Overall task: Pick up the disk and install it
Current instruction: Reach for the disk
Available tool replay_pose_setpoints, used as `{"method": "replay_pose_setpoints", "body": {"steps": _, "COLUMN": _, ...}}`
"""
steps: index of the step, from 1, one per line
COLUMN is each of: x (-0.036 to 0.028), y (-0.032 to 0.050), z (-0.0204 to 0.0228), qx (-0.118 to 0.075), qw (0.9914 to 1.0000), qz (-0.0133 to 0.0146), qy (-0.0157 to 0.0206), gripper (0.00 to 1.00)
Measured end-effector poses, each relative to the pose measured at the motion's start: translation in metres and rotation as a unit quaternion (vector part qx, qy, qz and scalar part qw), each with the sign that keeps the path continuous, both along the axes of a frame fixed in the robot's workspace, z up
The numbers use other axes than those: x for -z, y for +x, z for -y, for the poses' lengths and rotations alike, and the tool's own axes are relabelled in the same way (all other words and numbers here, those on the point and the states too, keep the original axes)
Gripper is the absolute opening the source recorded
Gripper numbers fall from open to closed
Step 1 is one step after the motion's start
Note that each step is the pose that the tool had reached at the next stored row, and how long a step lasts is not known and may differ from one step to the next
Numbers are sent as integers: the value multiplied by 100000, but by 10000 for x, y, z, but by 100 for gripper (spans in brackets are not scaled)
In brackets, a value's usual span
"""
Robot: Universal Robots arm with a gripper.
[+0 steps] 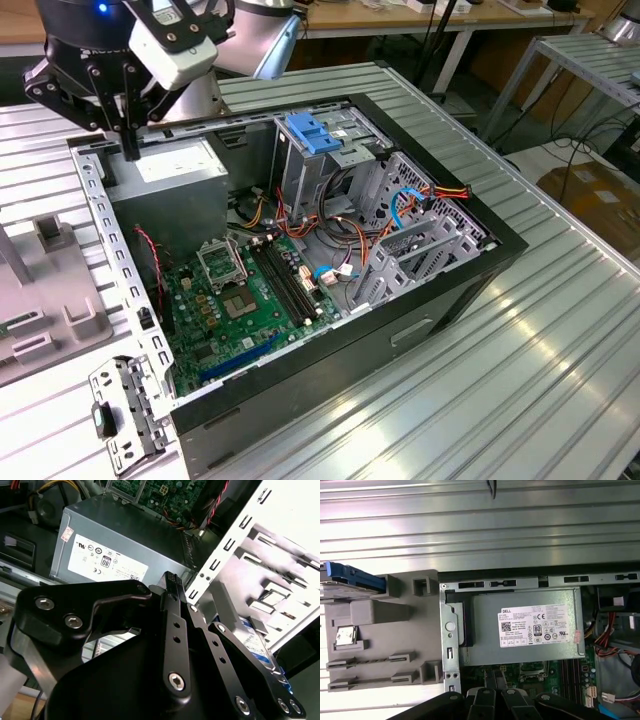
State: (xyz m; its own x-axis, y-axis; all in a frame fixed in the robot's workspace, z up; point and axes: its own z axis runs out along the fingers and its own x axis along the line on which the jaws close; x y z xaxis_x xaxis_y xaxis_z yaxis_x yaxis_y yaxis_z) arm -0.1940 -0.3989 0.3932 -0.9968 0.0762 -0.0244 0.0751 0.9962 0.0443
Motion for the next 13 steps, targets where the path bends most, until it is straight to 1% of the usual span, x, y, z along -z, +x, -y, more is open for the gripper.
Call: {"method": "replay_pose_setpoints", "body": {"steps": 13, "x": 1, "y": -69, "z": 0, "qx": 0, "qw": 100000, "qz": 1, "qy": 0, "gripper": 11}}
